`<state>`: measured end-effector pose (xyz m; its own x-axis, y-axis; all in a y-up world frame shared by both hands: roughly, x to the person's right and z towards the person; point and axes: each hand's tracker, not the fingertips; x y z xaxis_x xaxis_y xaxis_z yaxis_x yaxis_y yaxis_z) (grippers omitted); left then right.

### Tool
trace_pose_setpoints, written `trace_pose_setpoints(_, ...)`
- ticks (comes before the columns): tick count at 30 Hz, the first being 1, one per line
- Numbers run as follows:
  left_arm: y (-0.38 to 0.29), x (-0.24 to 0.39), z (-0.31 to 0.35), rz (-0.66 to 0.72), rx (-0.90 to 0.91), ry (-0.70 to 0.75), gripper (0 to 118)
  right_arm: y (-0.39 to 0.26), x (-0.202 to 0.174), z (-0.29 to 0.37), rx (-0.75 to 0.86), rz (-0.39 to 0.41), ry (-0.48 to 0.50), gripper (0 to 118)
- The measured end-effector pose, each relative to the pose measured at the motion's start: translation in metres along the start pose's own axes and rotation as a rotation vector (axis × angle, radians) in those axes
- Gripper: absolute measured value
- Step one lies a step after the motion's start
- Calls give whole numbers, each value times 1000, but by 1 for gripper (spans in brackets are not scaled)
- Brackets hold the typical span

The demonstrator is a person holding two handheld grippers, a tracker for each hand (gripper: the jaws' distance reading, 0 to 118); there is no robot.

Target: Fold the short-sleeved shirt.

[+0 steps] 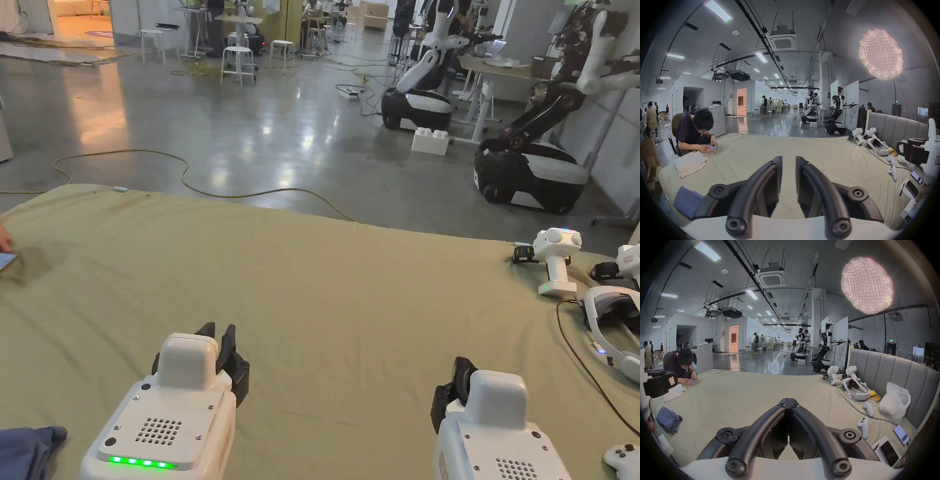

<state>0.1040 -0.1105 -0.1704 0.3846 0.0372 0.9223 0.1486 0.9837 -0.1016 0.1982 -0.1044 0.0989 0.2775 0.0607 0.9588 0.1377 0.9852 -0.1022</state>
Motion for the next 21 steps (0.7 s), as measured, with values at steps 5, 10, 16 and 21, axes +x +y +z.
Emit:
trace_pose_setpoints(5, 0, -4, -1, 10, -21, -6, 63, 1, -1, 2, 17, 9, -19, 69)
trace_pose_setpoints(10, 0, -9, 2, 53, -5, -21, 77, 2, -1, 1, 18, 44, -58, 85)
trace_pose_setpoints(16, 0, -11, 3, 39, 18, -37, 78, 3, 6, 3, 29, 0, -60, 96)
trace_pose_setpoints(21, 2, -5, 6, -42, 61, -23, 79, 5, 8, 3, 35, 6, -56, 96)
